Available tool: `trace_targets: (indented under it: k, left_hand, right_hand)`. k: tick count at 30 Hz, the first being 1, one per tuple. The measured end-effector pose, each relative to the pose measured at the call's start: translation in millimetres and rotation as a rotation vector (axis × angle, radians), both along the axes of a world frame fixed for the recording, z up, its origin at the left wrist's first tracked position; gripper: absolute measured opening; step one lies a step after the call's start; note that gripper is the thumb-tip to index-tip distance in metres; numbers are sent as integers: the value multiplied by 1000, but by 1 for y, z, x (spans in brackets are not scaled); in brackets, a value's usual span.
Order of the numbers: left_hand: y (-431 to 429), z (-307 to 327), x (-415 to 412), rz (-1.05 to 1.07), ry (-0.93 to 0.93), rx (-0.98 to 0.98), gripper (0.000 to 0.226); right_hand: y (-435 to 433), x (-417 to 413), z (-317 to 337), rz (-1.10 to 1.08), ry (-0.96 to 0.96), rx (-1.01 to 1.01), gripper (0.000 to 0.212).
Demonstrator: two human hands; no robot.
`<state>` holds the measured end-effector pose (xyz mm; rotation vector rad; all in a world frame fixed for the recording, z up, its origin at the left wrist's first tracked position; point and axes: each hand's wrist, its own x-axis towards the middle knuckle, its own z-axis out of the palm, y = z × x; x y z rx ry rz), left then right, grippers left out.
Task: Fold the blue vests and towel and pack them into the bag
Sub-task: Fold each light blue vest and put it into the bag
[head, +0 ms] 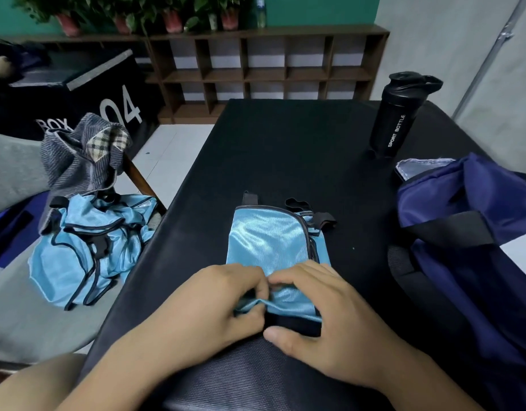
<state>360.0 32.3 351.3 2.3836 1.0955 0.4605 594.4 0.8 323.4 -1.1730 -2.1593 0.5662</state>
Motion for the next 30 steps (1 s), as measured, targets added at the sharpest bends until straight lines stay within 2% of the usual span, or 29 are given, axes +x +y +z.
trace_targets:
  k: [2,5,10,14,18,21,24,26,30]
  left_hand:
    - [0,0,0,23,-43,-23,11]
    - [2,0,-1,61,-79,-16,14]
    - [4,6,-3,125,-184,-12,11]
    - [7,10,-10,190,-223,-20,38]
    - [15,1,-11,260,-306,-157,24]
    - [15,-10,-5,312,-330,-232,37]
    - [14,-16,4,407,-396,-331,24]
    - [13,-15,10,443,-383,-305,19]
    - [13,-15,16,501,-315,-211,21]
  right_hand:
    - [0,3,-1,-34,0,-4,45]
    - [3,7,-4,-129,12,22,31]
    - [6,13,-3,-286,187,-14,12]
    - [7,12,0,-399,332,-11,2]
    - [9,15,4,-519,505,-44,4]
    - [9,14,4,-556,504,-54,5]
    - [10,13,2,-595,479,-72,5]
    - [13,13,-1,-623,439,-78,4]
    - [17,15,-7,-695,306,-90,15]
